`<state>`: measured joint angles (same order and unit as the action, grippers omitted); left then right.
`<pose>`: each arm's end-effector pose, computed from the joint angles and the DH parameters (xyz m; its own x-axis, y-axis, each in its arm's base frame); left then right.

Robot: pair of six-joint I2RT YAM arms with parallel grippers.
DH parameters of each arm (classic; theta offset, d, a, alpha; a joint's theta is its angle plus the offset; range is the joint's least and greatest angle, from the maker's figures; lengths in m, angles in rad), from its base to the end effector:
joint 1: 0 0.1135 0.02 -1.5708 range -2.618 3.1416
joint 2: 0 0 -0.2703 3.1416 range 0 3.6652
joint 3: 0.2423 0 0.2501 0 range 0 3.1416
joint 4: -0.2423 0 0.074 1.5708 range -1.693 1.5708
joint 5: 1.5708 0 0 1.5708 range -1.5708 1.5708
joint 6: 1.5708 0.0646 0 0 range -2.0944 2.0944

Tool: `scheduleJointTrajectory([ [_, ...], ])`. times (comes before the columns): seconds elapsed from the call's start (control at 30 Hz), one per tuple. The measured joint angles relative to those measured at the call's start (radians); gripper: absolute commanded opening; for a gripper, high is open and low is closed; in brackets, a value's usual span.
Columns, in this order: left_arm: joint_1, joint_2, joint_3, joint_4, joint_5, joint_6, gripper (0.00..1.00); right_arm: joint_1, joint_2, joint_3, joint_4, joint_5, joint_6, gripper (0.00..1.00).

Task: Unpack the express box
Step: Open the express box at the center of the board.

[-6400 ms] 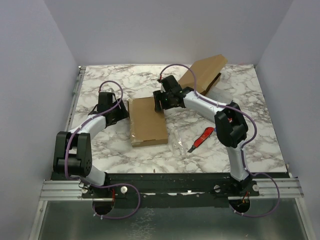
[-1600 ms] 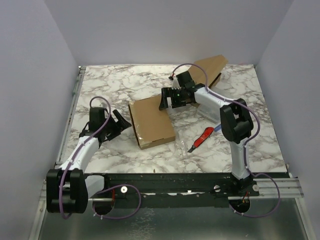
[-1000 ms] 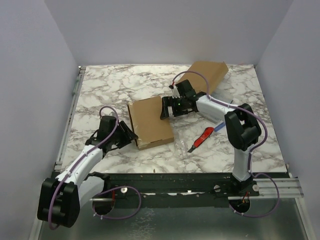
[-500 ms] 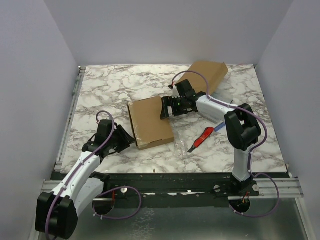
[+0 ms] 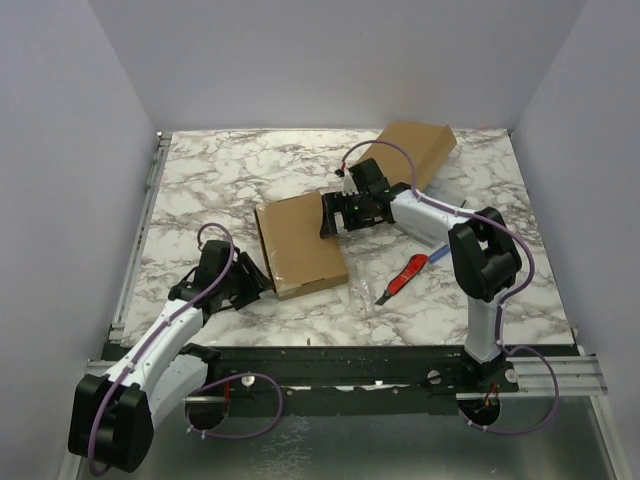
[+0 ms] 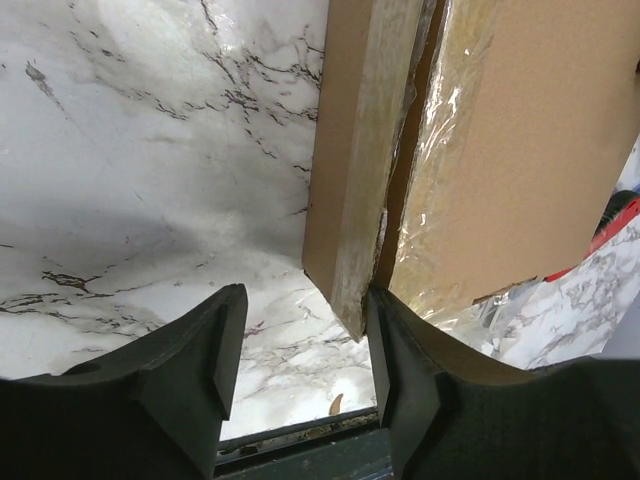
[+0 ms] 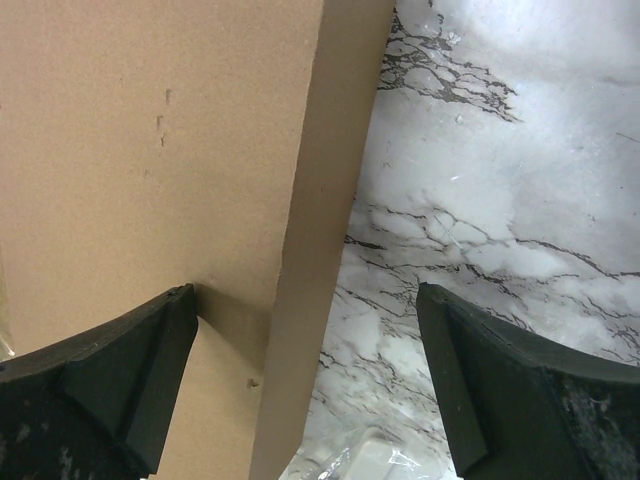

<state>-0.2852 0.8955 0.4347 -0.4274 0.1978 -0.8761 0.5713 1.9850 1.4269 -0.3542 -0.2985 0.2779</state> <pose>0.1709 -0.0633 0.1637 -0.7800 -0.5563 -0.2867 -0.3193 0.7477 -0.5822 0.3679 0.2591 0.1759 -0.8231 -0.2174 -0.5246 -0.4600 0.7969 0.3915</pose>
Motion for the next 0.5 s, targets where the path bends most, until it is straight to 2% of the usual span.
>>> scheduleJointTrajectory([
  [0.17,-0.01,0.007,-0.001,-0.001,-0.014,0.0,0.62,0.004,0.002,0.008,-0.006,0.011,-0.006,0.97],
  [0.4,-0.023,0.108,0.035,0.003,-0.038,-0.004,0.48,0.008,0.016,0.026,-0.011,0.042,-0.001,0.97],
  [0.5,-0.029,0.141,0.055,0.004,-0.045,-0.014,0.45,0.01,0.02,0.03,-0.004,0.065,0.006,0.97],
])
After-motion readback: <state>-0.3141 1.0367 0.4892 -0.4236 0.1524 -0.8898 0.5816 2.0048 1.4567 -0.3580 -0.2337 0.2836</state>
